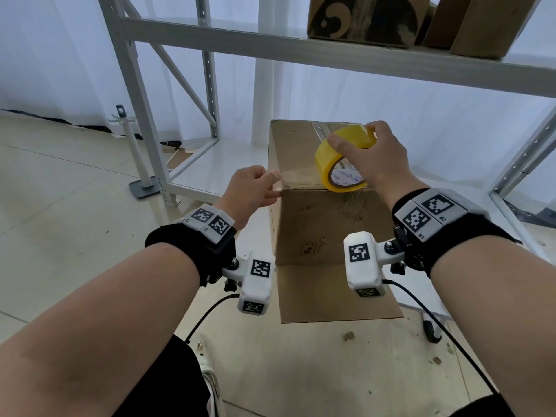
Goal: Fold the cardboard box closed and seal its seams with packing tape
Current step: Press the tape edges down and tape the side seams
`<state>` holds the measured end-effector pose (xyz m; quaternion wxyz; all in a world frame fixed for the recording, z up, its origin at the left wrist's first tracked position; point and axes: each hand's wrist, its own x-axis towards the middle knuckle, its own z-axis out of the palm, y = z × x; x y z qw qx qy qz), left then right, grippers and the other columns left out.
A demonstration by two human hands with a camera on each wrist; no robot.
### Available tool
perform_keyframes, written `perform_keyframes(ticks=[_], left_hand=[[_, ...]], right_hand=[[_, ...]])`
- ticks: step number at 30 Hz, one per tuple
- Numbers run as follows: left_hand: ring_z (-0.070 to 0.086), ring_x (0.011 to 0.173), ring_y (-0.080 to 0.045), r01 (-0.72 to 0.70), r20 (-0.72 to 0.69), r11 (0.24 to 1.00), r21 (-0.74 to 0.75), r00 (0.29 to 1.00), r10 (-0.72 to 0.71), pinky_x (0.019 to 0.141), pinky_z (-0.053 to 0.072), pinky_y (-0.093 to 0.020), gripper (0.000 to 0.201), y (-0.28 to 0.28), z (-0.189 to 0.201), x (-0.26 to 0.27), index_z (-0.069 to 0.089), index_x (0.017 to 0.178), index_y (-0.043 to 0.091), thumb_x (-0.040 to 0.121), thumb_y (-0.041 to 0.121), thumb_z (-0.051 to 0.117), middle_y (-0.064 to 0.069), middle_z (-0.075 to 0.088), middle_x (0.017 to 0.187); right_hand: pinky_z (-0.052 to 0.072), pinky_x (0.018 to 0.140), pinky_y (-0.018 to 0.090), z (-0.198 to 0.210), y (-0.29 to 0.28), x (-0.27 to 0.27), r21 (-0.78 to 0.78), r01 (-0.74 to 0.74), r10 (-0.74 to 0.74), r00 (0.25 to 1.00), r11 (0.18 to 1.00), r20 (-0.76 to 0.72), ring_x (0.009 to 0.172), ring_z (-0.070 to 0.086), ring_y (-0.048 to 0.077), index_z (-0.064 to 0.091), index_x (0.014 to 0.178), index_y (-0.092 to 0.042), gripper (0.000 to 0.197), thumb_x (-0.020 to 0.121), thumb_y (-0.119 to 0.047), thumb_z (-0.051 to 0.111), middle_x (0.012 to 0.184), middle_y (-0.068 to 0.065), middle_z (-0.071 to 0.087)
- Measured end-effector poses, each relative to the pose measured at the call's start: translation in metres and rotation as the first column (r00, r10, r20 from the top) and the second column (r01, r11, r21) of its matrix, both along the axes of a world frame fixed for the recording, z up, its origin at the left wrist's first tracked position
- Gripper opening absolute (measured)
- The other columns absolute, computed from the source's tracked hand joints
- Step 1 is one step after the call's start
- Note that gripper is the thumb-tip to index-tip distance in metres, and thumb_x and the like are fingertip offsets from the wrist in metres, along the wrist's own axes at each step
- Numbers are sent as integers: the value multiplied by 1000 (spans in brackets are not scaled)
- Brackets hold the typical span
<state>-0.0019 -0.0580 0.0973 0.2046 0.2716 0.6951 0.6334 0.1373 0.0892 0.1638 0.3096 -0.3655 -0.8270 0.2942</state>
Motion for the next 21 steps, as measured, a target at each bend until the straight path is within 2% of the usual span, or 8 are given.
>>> perform_keyframes(ticks=[3, 5, 8, 12, 18, 21], left_hand=[[72, 81, -17, 34, 22, 999, 2, 999, -34, 70, 56, -25, 19, -2, 1, -1, 55, 82, 6, 93, 22, 57, -6, 64, 79], [72, 82, -18, 46, 30, 999, 5, 998, -46, 68, 56, -24, 20, -3, 2, -1, 54, 79, 8, 94, 21, 55, -9, 68, 86], [71, 86, -24, 35, 31, 999, -1, 999, -35, 68, 56, -25, 21, -3, 1, -1, 53, 75, 8, 93, 18, 56, -17, 68, 95], [70, 74, -18, 37, 69, 999, -32, 997, -34, 69, 59, -27, 17, -6, -2, -2, 57, 80, 3, 94, 13, 54, -12, 66, 81], [71, 76, -22, 30, 130, 998, -56, 991, -22, 69, 60, -30, 16, -8, -1, -4, 57, 86, 2, 95, 13, 51, -12, 70, 91], [69, 72, -22, 26, 129, 997, -77, 992, -16, 68, 58, -30, 15, -7, 1, -4, 57, 87, 1, 95, 13, 52, -13, 68, 89]], right_hand=[[39, 86, 33, 4, -2, -1, -20, -2, 3, 1000, 1000, 27, 119, 47, 24, 37, 137, -17, 80, 77, -62, 65, 132, 5, 48], [39, 86, 33, 8, -5, -3, -4, 3, -3, 998, 1000, 63, 119, 45, 23, 36, 137, -15, 81, 77, -60, 65, 133, 6, 45], [41, 99, 41, 10, -12, -8, 53, 23, -31, 988, 998, 150, 125, 42, 28, 33, 139, -16, 86, 75, -63, 65, 137, 9, 40], [42, 97, 48, 12, -24, -15, 103, 34, -63, 954, 994, 294, 126, 42, 37, 25, 144, -20, 94, 73, -70, 61, 144, 13, 30], [43, 92, 49, 16, -36, -24, 205, 32, -115, 906, 978, 408, 128, 41, 42, 24, 144, -19, 97, 72, -75, 58, 148, 17, 27], [43, 92, 48, 17, -40, -26, 252, 28, -142, 884, 967, 446, 127, 42, 41, 24, 144, -18, 96, 74, -76, 56, 147, 18, 29]])
